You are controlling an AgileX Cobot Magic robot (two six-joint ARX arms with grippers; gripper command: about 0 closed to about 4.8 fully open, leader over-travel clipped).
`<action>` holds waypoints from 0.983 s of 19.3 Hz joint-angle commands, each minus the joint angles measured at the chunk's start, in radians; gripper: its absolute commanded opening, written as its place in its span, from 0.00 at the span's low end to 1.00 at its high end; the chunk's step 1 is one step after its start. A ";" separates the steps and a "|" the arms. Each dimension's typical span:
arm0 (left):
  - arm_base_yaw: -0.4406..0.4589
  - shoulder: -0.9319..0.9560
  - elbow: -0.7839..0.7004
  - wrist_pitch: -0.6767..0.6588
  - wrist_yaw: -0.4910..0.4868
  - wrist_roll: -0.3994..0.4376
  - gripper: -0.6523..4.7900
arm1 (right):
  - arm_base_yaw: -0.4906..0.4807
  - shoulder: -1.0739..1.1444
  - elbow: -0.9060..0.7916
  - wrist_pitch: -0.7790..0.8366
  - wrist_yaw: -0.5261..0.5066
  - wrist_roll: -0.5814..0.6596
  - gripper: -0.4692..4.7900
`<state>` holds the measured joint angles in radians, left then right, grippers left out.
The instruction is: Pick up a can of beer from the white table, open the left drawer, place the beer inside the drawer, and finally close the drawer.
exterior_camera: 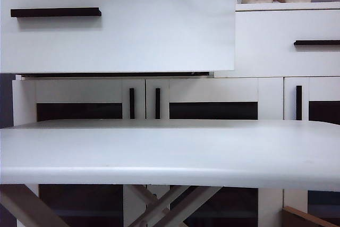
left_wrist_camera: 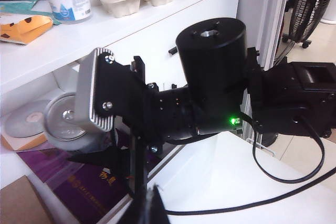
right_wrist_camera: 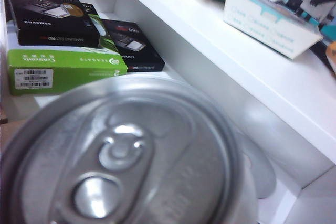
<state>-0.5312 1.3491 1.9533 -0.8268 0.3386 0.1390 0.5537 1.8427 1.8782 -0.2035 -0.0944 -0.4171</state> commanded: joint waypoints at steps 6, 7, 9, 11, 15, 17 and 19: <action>-0.001 -0.002 0.005 0.013 0.002 0.003 0.11 | 0.001 0.016 -0.002 -0.018 0.021 0.030 0.94; -0.001 -0.002 0.005 0.013 0.002 0.003 0.11 | 0.001 0.016 -0.001 -0.017 0.021 0.032 0.94; -0.001 -0.002 0.005 0.012 0.002 0.003 0.11 | 0.001 0.016 0.019 -0.026 0.010 0.039 0.93; -0.001 -0.002 0.005 0.013 0.002 0.003 0.11 | 0.001 0.015 0.061 -0.033 0.010 0.063 0.92; -0.001 -0.001 0.005 0.012 -0.006 0.003 0.11 | 0.001 0.003 0.146 -0.063 0.027 0.086 0.09; -0.001 -0.001 0.005 0.009 -0.019 0.002 0.11 | 0.001 -0.019 0.159 -0.076 0.052 0.142 0.08; -0.001 -0.001 0.005 -0.026 -0.051 0.000 0.11 | 0.000 -0.070 0.160 -0.142 0.051 0.243 0.08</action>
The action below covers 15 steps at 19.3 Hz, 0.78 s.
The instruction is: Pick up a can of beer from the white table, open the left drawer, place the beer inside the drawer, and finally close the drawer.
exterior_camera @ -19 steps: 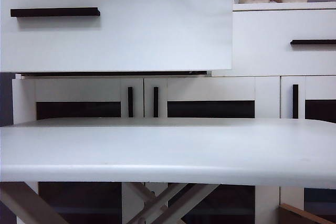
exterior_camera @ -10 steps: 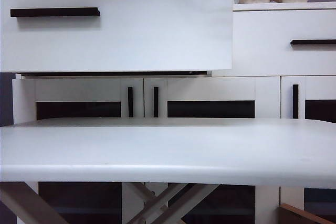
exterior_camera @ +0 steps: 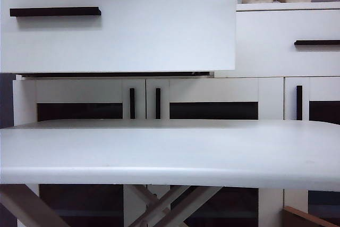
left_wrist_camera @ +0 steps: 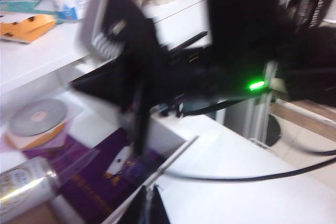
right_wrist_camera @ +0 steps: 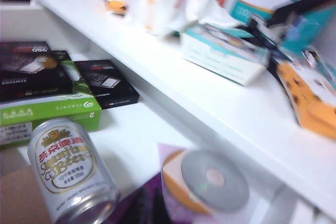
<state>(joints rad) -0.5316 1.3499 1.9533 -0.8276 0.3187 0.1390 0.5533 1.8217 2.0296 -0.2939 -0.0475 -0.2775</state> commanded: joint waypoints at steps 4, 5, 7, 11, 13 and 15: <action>0.000 -0.002 0.003 -0.077 -0.046 0.051 0.11 | 0.002 -0.168 0.008 -0.241 -0.048 0.152 0.08; 0.000 -0.002 0.003 -0.084 -0.046 0.051 0.11 | 0.002 -0.200 0.008 -0.285 -0.064 0.184 0.08; 0.000 -0.002 0.003 -0.094 -0.046 0.047 0.11 | 0.003 -0.241 0.008 -0.377 -0.087 0.207 0.08; 0.000 -0.002 0.003 -0.105 -0.046 0.045 0.11 | 0.022 -0.285 0.006 -0.557 -0.116 0.206 0.08; 0.000 -0.002 0.001 -0.129 -0.046 0.048 0.11 | 0.058 -0.288 0.006 -0.644 -0.116 0.196 0.08; 0.000 -0.002 -0.004 -0.152 -0.047 0.064 0.11 | 0.092 -0.288 -0.002 -0.681 -0.116 0.191 0.08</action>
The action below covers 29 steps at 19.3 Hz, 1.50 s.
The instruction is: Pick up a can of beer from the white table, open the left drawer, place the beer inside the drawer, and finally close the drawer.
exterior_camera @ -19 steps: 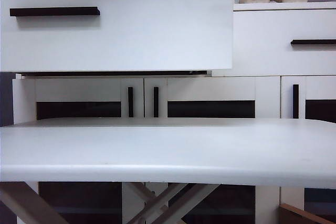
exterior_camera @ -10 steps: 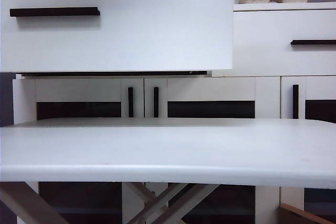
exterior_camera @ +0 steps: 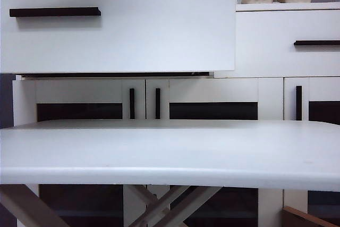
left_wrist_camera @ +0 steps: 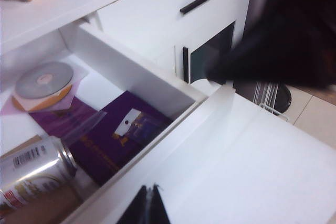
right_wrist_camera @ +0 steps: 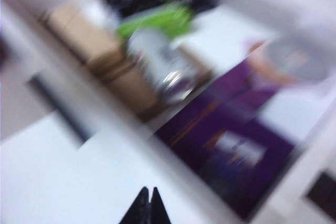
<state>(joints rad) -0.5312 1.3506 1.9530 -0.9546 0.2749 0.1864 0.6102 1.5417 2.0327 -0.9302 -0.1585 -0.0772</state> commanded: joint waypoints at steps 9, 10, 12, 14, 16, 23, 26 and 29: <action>0.000 -0.003 -0.036 -0.077 -0.018 0.047 0.11 | 0.079 -0.052 -0.111 -0.091 0.000 -0.085 0.08; 0.000 -0.003 -0.059 -0.068 -0.016 0.037 0.11 | 0.079 -0.071 -0.129 -0.087 -0.001 -0.085 0.08; -0.001 -0.004 -0.098 -0.047 -0.013 0.016 0.11 | 0.079 -0.098 -0.161 -0.082 -0.002 -0.088 0.08; -0.001 -0.004 -0.136 -0.005 0.002 -0.005 0.11 | 0.079 -0.110 -0.184 -0.081 -0.026 -0.088 0.08; -0.001 -0.003 -0.165 0.043 0.002 -0.014 0.11 | 0.079 -0.121 -0.216 -0.053 -0.043 -0.088 0.08; -0.024 -0.016 -0.238 0.137 0.043 -0.026 0.11 | 0.079 -0.151 -0.299 0.003 -0.045 -0.088 0.08; -0.031 -0.034 -0.265 0.180 0.053 -0.026 0.11 | 0.072 -0.158 -0.322 0.030 -0.045 -0.088 0.08; -0.051 -0.051 -0.300 0.221 0.082 -0.034 0.11 | 0.063 -0.172 -0.351 0.045 -0.046 -0.088 0.08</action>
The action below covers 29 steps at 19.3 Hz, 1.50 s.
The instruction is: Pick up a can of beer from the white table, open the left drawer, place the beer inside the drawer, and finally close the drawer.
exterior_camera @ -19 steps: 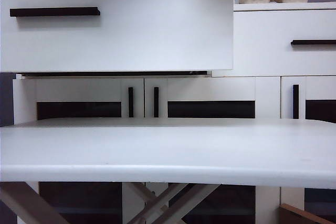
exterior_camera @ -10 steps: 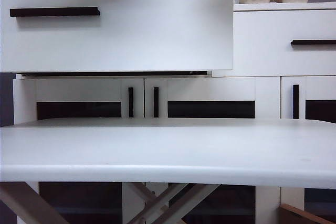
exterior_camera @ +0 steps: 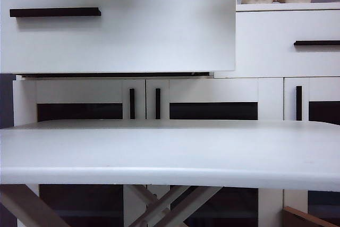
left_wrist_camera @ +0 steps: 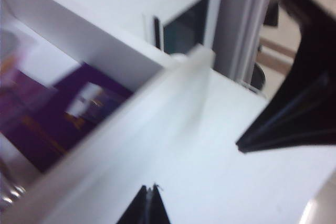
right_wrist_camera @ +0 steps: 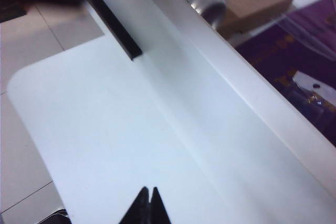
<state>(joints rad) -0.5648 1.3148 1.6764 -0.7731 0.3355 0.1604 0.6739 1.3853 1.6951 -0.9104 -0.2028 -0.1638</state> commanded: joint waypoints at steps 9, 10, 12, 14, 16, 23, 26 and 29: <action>-0.041 -0.106 -0.274 0.294 -0.032 -0.064 0.11 | -0.039 -0.046 -0.022 0.024 -0.002 -0.021 0.08; -0.040 -0.123 -0.297 0.310 -0.050 -0.069 0.11 | -0.048 -0.049 -0.023 0.025 -0.011 -0.022 0.08; -0.040 -0.170 -0.343 0.319 -0.119 -0.064 0.11 | -0.049 -0.051 -0.023 0.023 -0.036 -0.023 0.08; -0.040 -0.204 -0.362 0.319 -0.142 -0.064 0.11 | -0.052 -0.056 -0.025 0.024 -0.036 -0.035 0.08; -0.040 -0.225 -0.364 0.319 -0.187 -0.064 0.11 | -0.051 -0.057 -0.043 0.088 -0.042 -0.045 0.08; -0.040 -0.289 -0.459 0.346 -0.265 -0.096 0.11 | -0.051 -0.197 -0.283 0.254 -0.062 0.008 0.08; -0.040 -0.355 -0.573 0.452 -0.310 -0.166 0.11 | -0.052 -0.299 -0.417 0.428 -0.016 0.034 0.08; -0.040 -0.399 -0.656 0.533 -0.401 -0.185 0.11 | -0.047 -0.352 -0.560 0.626 0.020 0.157 0.08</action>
<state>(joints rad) -0.6041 0.9237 1.0302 -0.2974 -0.0315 -0.0101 0.6228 1.0428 1.1549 -0.3748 -0.2077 -0.0624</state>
